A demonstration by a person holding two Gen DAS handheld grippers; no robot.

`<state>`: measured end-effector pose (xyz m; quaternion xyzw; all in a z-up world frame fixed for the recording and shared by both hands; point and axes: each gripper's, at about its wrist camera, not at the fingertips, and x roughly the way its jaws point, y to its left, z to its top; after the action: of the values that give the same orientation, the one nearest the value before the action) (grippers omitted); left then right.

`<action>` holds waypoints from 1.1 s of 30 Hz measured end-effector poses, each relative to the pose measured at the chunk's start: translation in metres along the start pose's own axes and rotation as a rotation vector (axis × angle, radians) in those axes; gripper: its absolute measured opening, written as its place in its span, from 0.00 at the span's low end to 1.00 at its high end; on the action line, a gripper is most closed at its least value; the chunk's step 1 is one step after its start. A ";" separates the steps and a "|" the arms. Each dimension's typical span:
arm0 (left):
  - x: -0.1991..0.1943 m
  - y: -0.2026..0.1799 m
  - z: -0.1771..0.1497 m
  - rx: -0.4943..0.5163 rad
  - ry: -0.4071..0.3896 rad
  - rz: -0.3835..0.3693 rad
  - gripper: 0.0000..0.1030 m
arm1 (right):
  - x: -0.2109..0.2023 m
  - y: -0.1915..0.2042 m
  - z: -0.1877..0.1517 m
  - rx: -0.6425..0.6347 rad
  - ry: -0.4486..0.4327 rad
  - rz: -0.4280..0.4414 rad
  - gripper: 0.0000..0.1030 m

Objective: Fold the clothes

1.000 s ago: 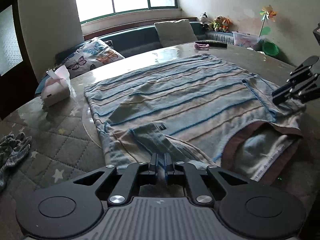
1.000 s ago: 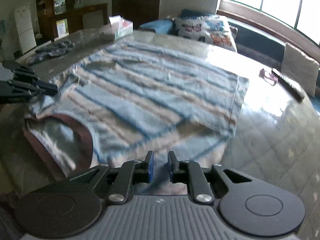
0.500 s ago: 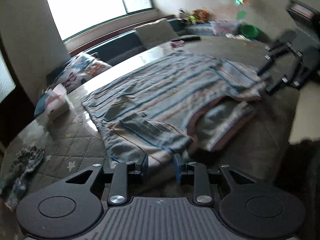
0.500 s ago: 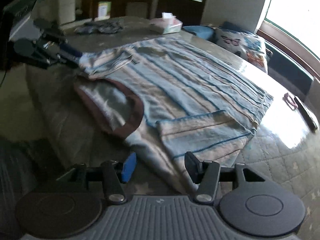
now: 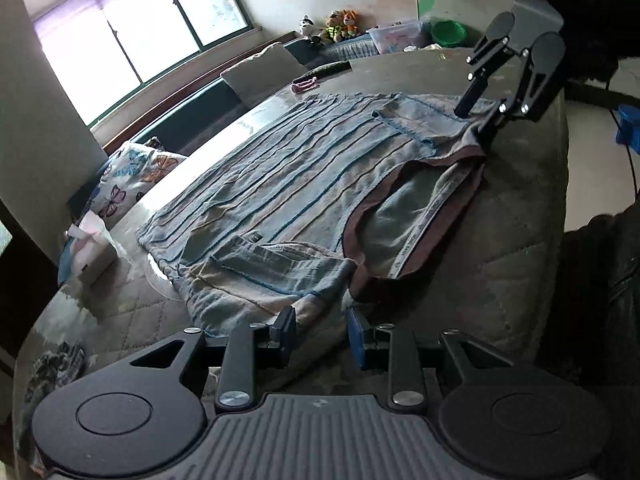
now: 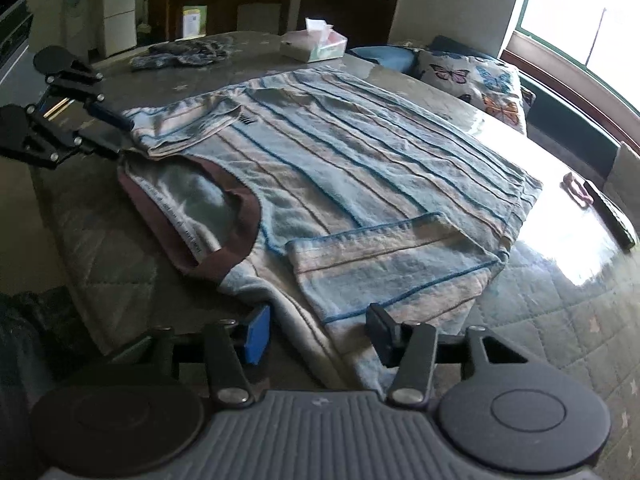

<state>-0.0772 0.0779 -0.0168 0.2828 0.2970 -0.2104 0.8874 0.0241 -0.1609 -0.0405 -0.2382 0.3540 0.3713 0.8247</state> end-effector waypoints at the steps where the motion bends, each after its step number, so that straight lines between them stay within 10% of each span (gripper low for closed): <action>1: 0.000 0.000 0.000 0.008 -0.004 -0.003 0.30 | 0.000 0.000 0.001 0.000 -0.003 -0.005 0.46; 6: 0.001 -0.003 -0.004 0.040 -0.006 -0.058 0.32 | 0.001 -0.003 0.002 0.006 0.002 -0.003 0.43; 28: 0.019 -0.017 -0.007 0.226 -0.072 0.112 0.32 | 0.004 -0.003 0.003 0.025 0.001 0.005 0.36; 33: 0.021 -0.009 -0.006 0.192 -0.073 0.060 0.21 | 0.003 0.000 0.005 0.039 -0.007 -0.005 0.12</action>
<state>-0.0692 0.0708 -0.0382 0.3674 0.2343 -0.2214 0.8724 0.0277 -0.1566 -0.0399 -0.2215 0.3576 0.3632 0.8313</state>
